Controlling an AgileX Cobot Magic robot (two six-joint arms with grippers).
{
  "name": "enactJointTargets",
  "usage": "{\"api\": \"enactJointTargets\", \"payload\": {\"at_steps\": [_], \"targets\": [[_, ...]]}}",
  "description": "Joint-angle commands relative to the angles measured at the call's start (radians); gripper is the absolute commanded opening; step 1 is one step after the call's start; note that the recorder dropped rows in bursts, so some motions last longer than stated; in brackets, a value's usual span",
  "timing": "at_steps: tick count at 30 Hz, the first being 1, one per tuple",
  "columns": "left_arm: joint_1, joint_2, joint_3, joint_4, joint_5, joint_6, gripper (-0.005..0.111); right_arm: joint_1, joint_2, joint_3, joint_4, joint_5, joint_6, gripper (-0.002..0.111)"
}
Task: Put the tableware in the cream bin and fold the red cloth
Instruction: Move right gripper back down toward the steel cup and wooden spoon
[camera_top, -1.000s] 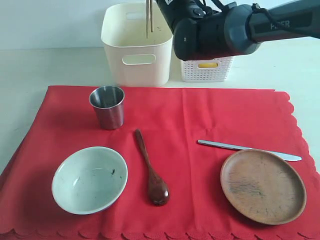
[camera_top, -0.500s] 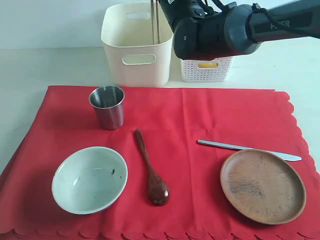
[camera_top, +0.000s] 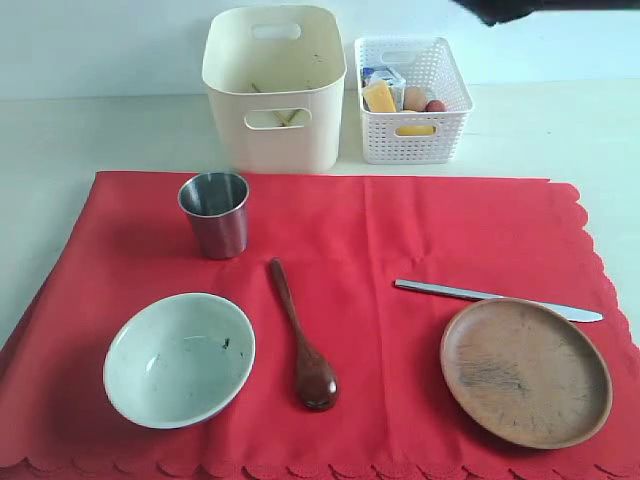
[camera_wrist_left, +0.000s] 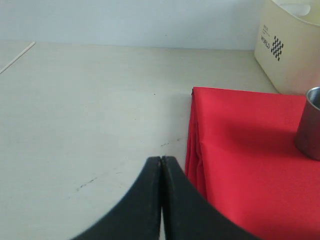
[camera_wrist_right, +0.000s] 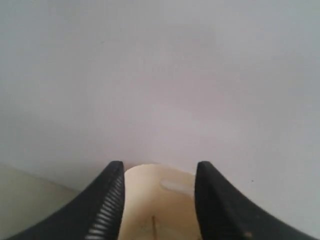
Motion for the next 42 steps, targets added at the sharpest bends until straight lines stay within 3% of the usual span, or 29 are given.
{"api": "enactJointTargets", "payload": {"at_steps": [1, 5, 11, 18, 24, 31, 37, 42], "targets": [[-0.001, 0.008, -0.001, -0.005, -0.007, 0.000, 0.001, 0.000, -0.102, 0.006, 0.011, 0.238, -0.064, 0.027], [-0.001, 0.008, -0.001, -0.005, -0.007, 0.000, 0.001, 0.000, -0.160, 0.006, -0.006, 0.374, -0.065, 0.015], [-0.001, 0.008, -0.001, -0.005, -0.007, 0.000, 0.001, -0.002, -0.186, 0.006, -0.103, 0.524, 0.004, 0.006], [-0.001, 0.008, -0.001, -0.005, -0.007, 0.000, 0.001, -0.002, -0.184, 0.006, -0.600, 0.690, 0.425, 0.006], [-0.001, 0.008, -0.001, -0.005, -0.007, 0.000, 0.001, -0.002, -0.175, 0.006, -0.832, 0.870, 0.646, 0.006], [-0.001, 0.008, -0.001, -0.005, -0.007, 0.000, 0.001, 0.000, -0.090, 0.006, -0.773, 1.021, 0.687, 0.006], [-0.001, 0.008, -0.001, -0.005, -0.007, 0.000, 0.001, 0.013, 0.032, 0.006, -0.456, 1.040, 0.451, 0.006], [-0.001, 0.008, -0.001, -0.005, -0.007, 0.000, 0.001, 0.075, 0.123, 0.006, -0.468, 1.036, 0.451, 0.006]]}}
